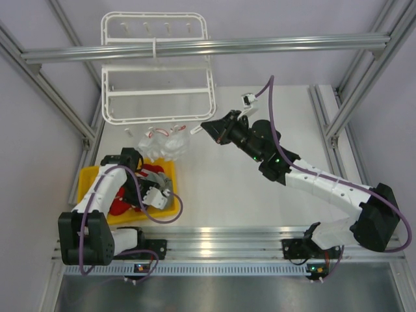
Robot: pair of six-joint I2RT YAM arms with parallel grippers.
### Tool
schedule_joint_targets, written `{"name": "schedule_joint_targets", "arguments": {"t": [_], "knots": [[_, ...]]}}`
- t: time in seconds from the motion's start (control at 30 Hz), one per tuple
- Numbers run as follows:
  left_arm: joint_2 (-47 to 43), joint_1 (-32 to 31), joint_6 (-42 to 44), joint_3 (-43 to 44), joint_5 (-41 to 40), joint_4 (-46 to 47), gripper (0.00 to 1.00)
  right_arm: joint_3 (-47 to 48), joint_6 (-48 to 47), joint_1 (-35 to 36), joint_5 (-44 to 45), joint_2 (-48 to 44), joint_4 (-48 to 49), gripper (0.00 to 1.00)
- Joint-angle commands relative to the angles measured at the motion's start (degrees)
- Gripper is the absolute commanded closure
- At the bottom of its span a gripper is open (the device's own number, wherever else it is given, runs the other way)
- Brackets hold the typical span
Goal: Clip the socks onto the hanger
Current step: Pick up the sock from the bin.
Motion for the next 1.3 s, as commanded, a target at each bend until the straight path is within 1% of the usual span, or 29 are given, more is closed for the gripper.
{"name": "schedule_joint_targets", "arguments": {"t": [0.0,0.2,0.5,0.7,0.9,1.0,1.03,1.13,1.17,1.23,1.27], "knots": [[-1.1,1.9,21.8,0.1,2.6,1.6,0.42,1.1,-0.3,-1.1,0.0,-0.5,1.0,1.00],[-2.3,4.9,23.7,2.6,3.4,-1.4,0.42,0.9,-0.1,-1.1,-0.1,-0.5,1.1,1.00],[-1.0,5.5,23.7,5.3,5.6,-2.2,0.45,0.7,-0.2,-1.1,-1.3,-0.5,1.3,1.00],[0.5,5.4,23.4,3.8,6.1,0.8,0.44,0.9,-0.1,-1.2,-1.2,-0.2,1.3,1.00],[2.7,5.4,23.1,2.0,6.7,5.4,0.46,1.2,-0.1,-1.4,-1.3,0.2,1.3,1.00],[3.6,5.7,24.0,1.5,5.6,7.5,0.54,1.2,-0.1,-1.4,-1.2,0.4,1.2,1.00],[3.7,5.7,24.0,1.6,6.0,7.9,0.61,1.2,-0.1,-1.4,-1.2,0.5,1.2,1.00],[3.8,5.7,23.5,2.4,7.5,7.4,0.71,1.4,-0.1,-1.5,-1.1,0.4,1.0,1.00],[3.3,5.7,23.3,2.6,7.8,6.8,0.78,1.5,-0.1,-1.5,-1.2,0.4,1.0,1.00],[2.9,5.7,23.2,3.1,7.9,5.9,0.85,1.7,-0.1,-1.6,-1.1,0.5,0.9,1.00],[2.3,5.7,23.1,3.4,8.1,4.2,0.95,1.7,-0.2,-1.6,-1.1,0.6,0.9,1.00]]}}
